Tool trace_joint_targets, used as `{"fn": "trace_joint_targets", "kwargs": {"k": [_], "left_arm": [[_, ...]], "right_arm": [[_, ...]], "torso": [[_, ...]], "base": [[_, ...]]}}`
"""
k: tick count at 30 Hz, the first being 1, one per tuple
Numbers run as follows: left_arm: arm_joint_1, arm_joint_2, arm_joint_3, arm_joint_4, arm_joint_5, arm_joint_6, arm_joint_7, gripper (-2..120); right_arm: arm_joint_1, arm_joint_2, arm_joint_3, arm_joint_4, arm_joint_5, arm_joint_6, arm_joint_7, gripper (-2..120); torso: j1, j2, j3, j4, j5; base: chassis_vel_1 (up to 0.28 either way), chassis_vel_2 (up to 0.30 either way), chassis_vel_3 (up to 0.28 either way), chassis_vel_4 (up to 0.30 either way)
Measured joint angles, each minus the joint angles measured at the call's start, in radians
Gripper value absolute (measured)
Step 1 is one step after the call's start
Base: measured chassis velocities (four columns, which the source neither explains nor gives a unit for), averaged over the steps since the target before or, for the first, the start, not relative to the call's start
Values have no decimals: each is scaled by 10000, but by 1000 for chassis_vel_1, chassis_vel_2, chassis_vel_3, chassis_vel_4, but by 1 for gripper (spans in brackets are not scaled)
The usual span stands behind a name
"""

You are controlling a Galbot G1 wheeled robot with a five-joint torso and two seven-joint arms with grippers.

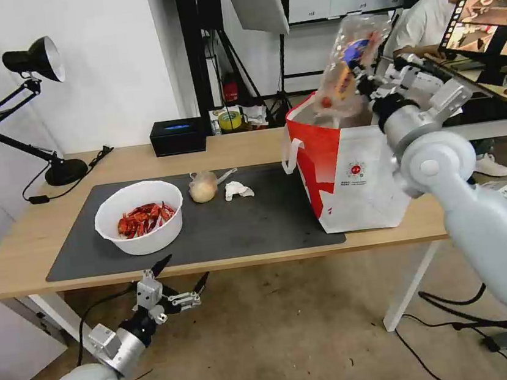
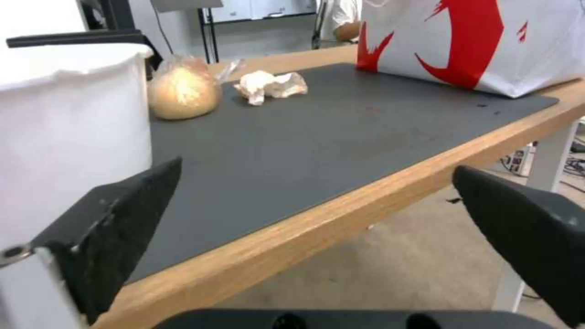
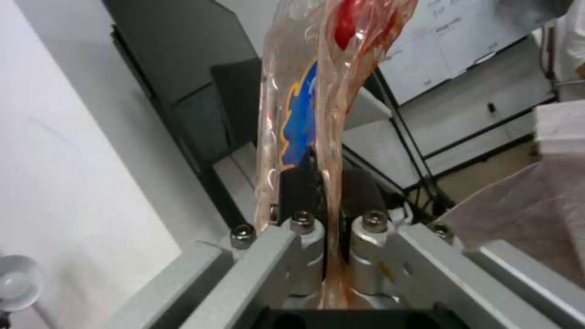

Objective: Pick up the trash from the table and place it into the takeout bag.

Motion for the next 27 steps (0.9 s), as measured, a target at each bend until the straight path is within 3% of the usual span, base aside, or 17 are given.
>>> {"fn": "trace_joint_targets", "kwargs": {"k": [8,15,27], "left_arm": [[-25,-19,60,35,-2,-8,-15,113],[52,-206,142,34,53,-73,-62,103],[46,-204,183,23,65,-163,-132,100]], "right_arm": [[-42,-2,-12,-295,28,-52,210,0],[-431,-47,44,-71,276,-242,271,0],[-925,82,127,277,730,-484,364,0]], "torso": [[0,0,0,0,0],[0,0,0,1,-1],[0,0,0,1,-1]], "base": [[0,0,0,0],[0,0,0,0],[0,0,0,0]]}}
